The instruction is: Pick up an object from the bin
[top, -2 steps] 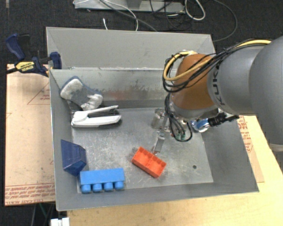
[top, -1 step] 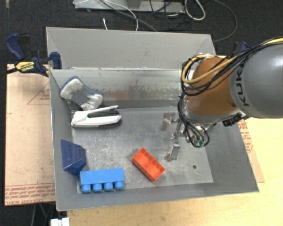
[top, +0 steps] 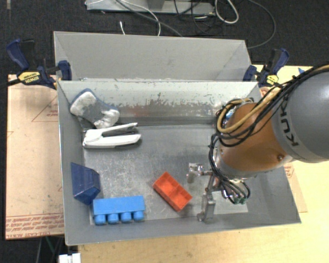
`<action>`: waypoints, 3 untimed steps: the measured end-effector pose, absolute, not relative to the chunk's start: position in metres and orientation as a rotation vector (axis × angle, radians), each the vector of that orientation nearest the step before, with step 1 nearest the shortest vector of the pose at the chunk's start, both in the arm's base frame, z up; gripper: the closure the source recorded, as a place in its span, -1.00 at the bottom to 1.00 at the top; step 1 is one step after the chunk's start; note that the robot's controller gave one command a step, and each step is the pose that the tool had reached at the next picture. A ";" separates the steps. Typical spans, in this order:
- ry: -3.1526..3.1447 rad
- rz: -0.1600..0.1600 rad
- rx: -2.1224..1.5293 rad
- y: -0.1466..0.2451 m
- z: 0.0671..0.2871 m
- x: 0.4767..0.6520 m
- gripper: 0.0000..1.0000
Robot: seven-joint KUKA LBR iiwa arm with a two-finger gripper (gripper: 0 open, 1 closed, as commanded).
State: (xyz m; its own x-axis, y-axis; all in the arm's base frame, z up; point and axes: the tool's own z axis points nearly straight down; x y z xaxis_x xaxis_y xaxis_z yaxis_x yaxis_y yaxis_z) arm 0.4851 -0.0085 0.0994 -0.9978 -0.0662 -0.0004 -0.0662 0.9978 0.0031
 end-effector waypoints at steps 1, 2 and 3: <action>3.112 0.010 0.126 0.060 0.071 0.487 -1.00; 3.127 0.004 0.250 0.062 0.069 0.490 1.00; 3.127 0.004 0.251 0.062 0.069 0.490 1.00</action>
Offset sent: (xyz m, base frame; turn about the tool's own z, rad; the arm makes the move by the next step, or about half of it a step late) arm 0.0051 0.0706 -0.0294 0.2285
